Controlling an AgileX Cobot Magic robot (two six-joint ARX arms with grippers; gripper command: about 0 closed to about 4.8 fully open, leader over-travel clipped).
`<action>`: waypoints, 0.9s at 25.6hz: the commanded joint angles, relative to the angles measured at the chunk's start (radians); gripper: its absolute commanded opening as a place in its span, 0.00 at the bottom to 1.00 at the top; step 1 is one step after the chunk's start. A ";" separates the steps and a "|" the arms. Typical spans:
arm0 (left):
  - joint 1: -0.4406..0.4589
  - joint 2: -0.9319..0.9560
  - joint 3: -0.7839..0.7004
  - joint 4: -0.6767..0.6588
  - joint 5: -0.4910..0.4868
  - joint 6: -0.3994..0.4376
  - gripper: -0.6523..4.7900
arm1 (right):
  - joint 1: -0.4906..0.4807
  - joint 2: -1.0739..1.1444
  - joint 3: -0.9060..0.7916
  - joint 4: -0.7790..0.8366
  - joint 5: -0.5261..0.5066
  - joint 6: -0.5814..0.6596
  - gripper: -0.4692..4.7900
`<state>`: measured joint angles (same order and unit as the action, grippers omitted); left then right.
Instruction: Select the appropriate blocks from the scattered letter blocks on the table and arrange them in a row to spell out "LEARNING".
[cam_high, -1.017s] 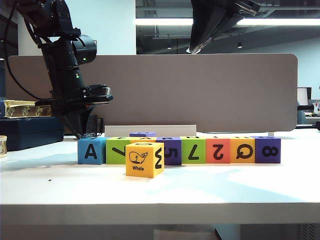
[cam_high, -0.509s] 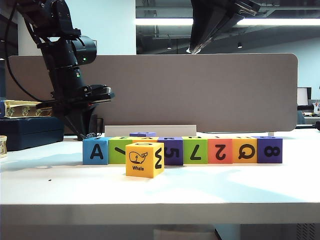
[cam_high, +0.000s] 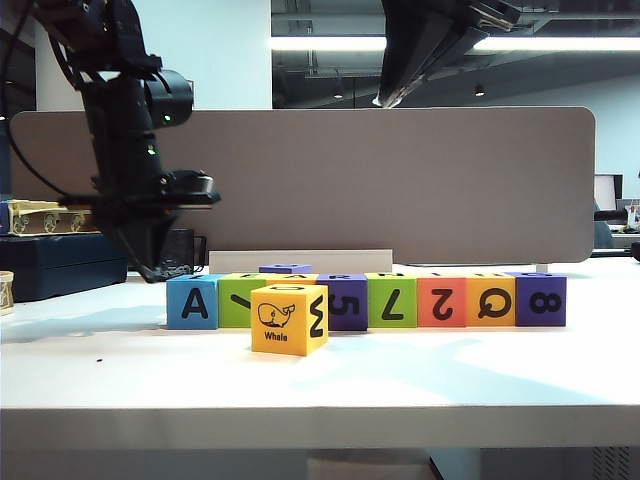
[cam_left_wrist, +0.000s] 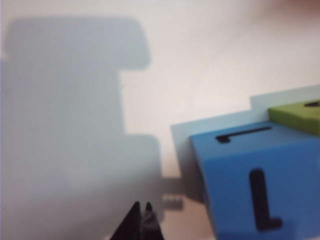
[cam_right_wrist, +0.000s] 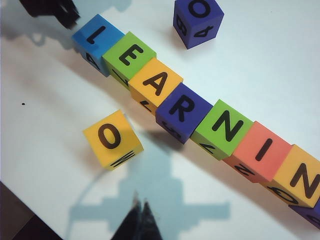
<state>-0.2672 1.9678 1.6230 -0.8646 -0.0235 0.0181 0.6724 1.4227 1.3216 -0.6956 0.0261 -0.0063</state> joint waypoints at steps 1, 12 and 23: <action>-0.002 -0.085 0.025 -0.013 0.051 0.032 0.11 | -0.016 -0.019 0.027 -0.039 0.025 -0.021 0.09; -0.114 -0.263 0.046 -0.023 0.338 0.065 0.11 | -0.037 -0.032 0.131 -0.188 0.054 -0.025 0.09; -0.233 -0.277 0.043 -0.003 0.338 0.105 0.11 | -0.037 -0.032 0.131 -0.200 0.054 -0.025 0.09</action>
<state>-0.4957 1.6955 1.6642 -0.8742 0.3103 0.1192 0.6350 1.3952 1.4471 -0.9043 0.0788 -0.0277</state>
